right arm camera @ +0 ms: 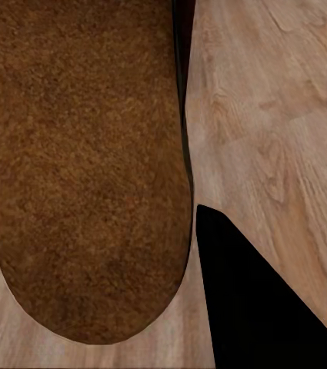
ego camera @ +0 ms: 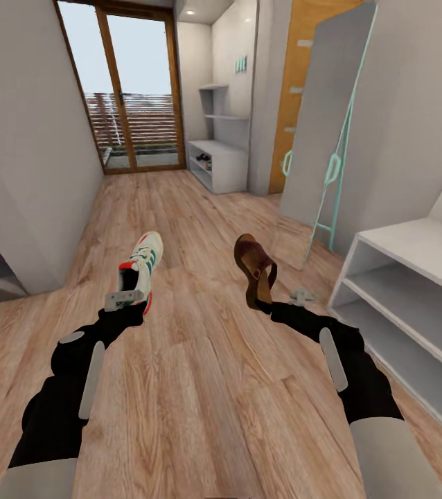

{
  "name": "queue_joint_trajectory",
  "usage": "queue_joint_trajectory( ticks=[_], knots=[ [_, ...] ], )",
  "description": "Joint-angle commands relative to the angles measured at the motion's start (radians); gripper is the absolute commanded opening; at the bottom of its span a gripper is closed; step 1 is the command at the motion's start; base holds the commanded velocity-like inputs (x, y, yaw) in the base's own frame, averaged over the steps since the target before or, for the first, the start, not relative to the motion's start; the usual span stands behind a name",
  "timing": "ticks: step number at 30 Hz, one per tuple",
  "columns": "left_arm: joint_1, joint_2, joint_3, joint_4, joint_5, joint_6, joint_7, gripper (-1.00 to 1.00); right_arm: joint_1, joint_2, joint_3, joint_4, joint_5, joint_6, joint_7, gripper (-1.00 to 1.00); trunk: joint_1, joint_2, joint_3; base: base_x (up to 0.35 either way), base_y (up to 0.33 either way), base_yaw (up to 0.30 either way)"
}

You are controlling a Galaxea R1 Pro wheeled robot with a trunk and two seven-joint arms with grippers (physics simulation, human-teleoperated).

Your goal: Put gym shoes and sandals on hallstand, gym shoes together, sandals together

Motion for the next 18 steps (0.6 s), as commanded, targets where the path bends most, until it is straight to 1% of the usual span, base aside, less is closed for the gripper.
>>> queue_joint_trajectory(
  ticks=[1, 3, 8, 14, 18],
  knots=[
    [-0.001, -0.001, 0.003, 0.000, 0.000, 0.005, -0.007, -1.00, 0.000, 0.001, -0.003, -0.001, -0.009, 0.010, 0.001, -1.00, 0.000, 0.000, 0.000, 0.289, 0.183, 0.201],
    [-0.001, -0.002, 0.003, 0.003, 0.000, 0.005, -0.007, -1.00, 0.000, 0.001, -0.003, -0.001, -0.009, 0.010, 0.001, -1.00, 0.000, 0.000, 0.003, 0.289, 0.183, 0.199],
    [-0.001, -0.019, 0.003, 0.024, -0.001, 0.004, -0.007, -1.00, 0.000, 0.001, -0.003, -0.001, -0.009, 0.010, 0.001, -1.00, 0.000, 0.000, 0.009, 0.288, 0.183, 0.194],
    [-0.001, -0.021, 0.003, 0.026, -0.002, 0.004, -0.007, -1.00, 0.000, 0.001, -0.003, -0.001, -0.008, 0.010, 0.001, -1.00, 0.000, 0.000, 0.017, 0.294, 0.157, 0.190],
    [-0.001, -0.021, 0.003, 0.026, -0.002, 0.004, -0.007, -1.00, 0.000, 0.001, -0.003, -0.001, -0.009, 0.010, 0.001, -1.00, 0.000, 0.000, 0.023, 0.330, 0.038, 0.171]
  ],
)
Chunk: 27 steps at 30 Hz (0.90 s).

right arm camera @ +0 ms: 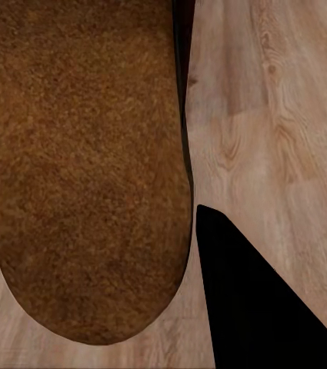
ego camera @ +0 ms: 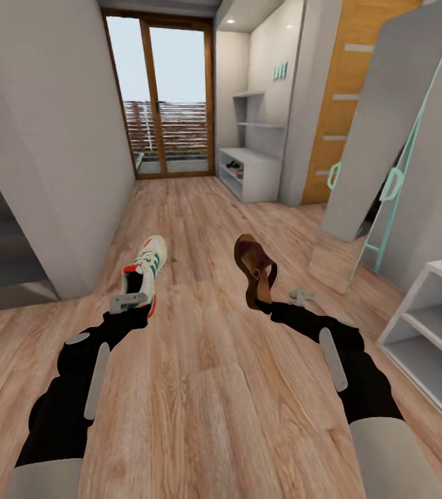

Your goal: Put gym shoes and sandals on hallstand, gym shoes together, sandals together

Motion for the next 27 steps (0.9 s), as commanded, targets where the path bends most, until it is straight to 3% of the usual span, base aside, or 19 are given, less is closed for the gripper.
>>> queue_joint_trajectory(
  ticks=[1, 27],
  knots=[
    [-0.001, -0.001, 0.003, -0.001, 0.000, 0.006, -0.007, -1.00, -0.001, 0.001, -0.003, -0.001, -0.009, 0.010, 0.001, -1.00, 0.000, 0.000, 0.001, 0.339, 0.008, 0.157],
    [-0.001, -0.007, 0.001, 0.018, 0.000, 0.004, -0.007, -1.00, -0.001, 0.001, -0.003, -0.001, -0.009, 0.010, 0.001, -1.00, 0.000, 0.000, 0.040, 0.343, 0.001, 0.132]
  ],
)
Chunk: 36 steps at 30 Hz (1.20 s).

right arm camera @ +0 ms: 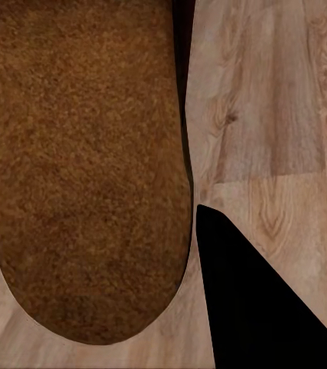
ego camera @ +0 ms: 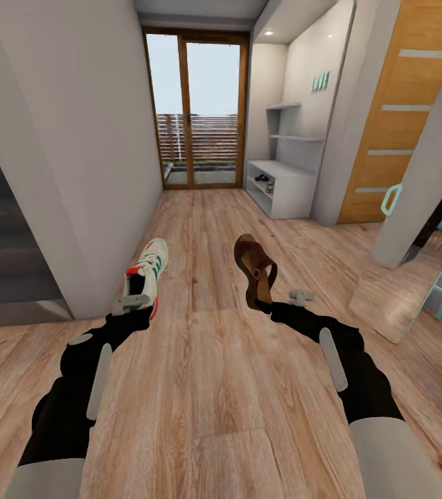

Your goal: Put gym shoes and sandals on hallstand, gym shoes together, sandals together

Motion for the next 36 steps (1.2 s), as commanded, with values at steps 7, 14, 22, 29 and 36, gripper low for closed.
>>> queue_joint_trajectory(
  ticks=[7, 14, 22, 29, 36],
  knots=[
    [-0.001, -0.001, 0.003, -0.001, 0.000, 0.006, -0.007, -1.00, -0.001, 0.001, -0.003, 0.000, -0.009, 0.010, 0.001, -1.00, 0.000, 0.000, 0.010, 0.344, 0.000, 0.145],
    [-0.001, -0.002, 0.003, 0.002, 0.000, 0.006, -0.007, -1.00, 0.000, 0.001, -0.003, 0.000, -0.009, 0.010, 0.001, -1.00, 0.000, 0.000, 0.021, 0.344, 0.000, 0.146],
    [-0.001, -0.003, 0.003, 0.002, 0.001, 0.006, -0.007, -1.00, -0.001, 0.000, -0.004, 0.001, -0.009, 0.010, 0.002, -1.00, 0.000, 0.000, 0.024, 0.344, 0.000, 0.034],
    [-0.001, -0.003, 0.003, 0.002, 0.001, 0.006, -0.007, -1.00, -0.001, 0.000, -0.005, 0.002, -0.009, 0.010, 0.002, -1.00, 0.000, 0.000, 0.024, 0.344, 0.000, 0.001],
    [-0.001, -0.003, 0.003, 0.002, 0.001, 0.006, -0.007, -1.00, 0.000, 0.000, -0.003, 0.001, -0.009, 0.010, 0.001, -1.00, 0.000, 0.000, 0.024, 0.344, 0.000, 0.000]
  ],
)
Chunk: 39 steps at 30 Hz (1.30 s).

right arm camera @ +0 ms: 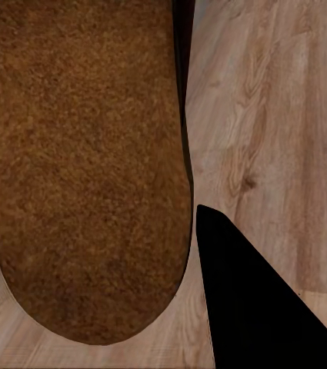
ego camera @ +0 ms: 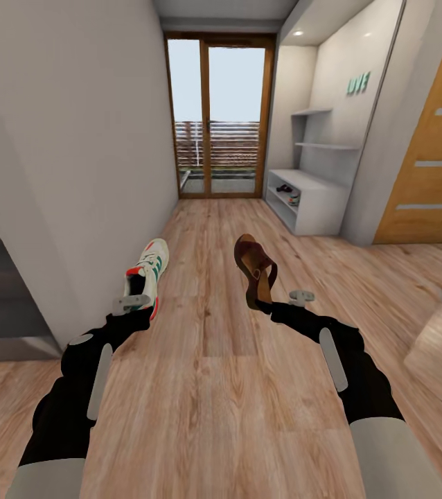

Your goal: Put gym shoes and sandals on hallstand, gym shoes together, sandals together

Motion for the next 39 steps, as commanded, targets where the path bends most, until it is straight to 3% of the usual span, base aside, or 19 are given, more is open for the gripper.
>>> queue_joint_trajectory(
  ticks=[1, 16, 26, 39],
  knots=[
    [-0.001, -0.001, 0.003, -0.001, 0.000, 0.006, -0.007, -1.00, -0.001, 0.001, -0.003, -0.001, -0.009, 0.010, 0.001, -1.00, 0.000, 0.000, -0.001, 0.344, 0.000, 0.000],
    [-0.001, -0.001, 0.003, -0.001, 0.000, 0.006, -0.007, -1.00, -0.001, 0.001, -0.005, -0.002, -0.009, 0.010, 0.000, -1.00, 0.000, 0.000, -0.001, 0.344, 0.000, 0.000],
    [-0.001, -0.001, 0.002, 0.018, -0.001, 0.004, -0.008, -1.00, 0.000, 0.001, -0.005, 0.000, -0.009, 0.010, 0.001, -1.00, 0.000, 0.000, 0.014, 0.344, 0.000, 0.005],
    [-0.001, -0.001, 0.001, 0.019, -0.001, 0.004, -0.008, -1.00, -0.001, 0.001, -0.004, -0.001, -0.009, 0.010, 0.000, -1.00, 0.000, 0.000, 0.026, 0.344, 0.000, 0.142]
  ],
)
